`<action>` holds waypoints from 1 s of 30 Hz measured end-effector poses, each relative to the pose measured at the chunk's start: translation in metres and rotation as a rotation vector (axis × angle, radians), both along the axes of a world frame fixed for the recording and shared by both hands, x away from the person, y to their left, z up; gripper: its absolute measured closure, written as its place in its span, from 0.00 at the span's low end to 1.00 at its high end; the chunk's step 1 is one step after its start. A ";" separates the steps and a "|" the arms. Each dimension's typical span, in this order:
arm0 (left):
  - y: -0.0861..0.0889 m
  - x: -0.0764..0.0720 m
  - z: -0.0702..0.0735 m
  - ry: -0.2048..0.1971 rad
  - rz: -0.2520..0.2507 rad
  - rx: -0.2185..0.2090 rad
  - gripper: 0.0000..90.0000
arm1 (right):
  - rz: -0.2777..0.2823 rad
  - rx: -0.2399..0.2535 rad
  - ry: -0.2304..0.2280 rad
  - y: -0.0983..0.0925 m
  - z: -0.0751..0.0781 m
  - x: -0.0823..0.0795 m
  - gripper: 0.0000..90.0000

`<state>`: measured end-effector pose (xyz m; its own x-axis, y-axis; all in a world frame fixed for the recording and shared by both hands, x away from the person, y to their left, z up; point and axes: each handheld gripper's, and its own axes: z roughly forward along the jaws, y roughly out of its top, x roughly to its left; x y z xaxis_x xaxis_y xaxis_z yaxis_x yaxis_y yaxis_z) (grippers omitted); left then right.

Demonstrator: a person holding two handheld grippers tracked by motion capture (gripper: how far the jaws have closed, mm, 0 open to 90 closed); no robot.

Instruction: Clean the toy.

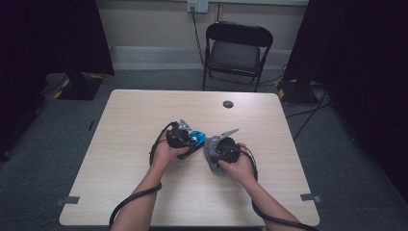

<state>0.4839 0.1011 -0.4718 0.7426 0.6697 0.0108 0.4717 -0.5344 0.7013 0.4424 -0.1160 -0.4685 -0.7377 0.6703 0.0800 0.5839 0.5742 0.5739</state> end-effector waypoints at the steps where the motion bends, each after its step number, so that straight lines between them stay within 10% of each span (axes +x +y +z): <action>1: 0.000 0.000 0.000 -0.001 0.000 -0.001 0.52 | 0.009 0.002 -0.001 0.001 0.000 -0.001 0.81; 30: 0.000 -0.002 -0.001 -0.020 0.010 -0.002 0.52 | 0.153 0.107 0.072 0.044 -0.003 -0.027 0.81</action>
<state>0.4822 0.1010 -0.4728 0.7356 0.6770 0.0237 0.4631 -0.5281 0.7118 0.4156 -0.0724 -0.4711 -0.8204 0.5354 0.2005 0.5359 0.5978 0.5962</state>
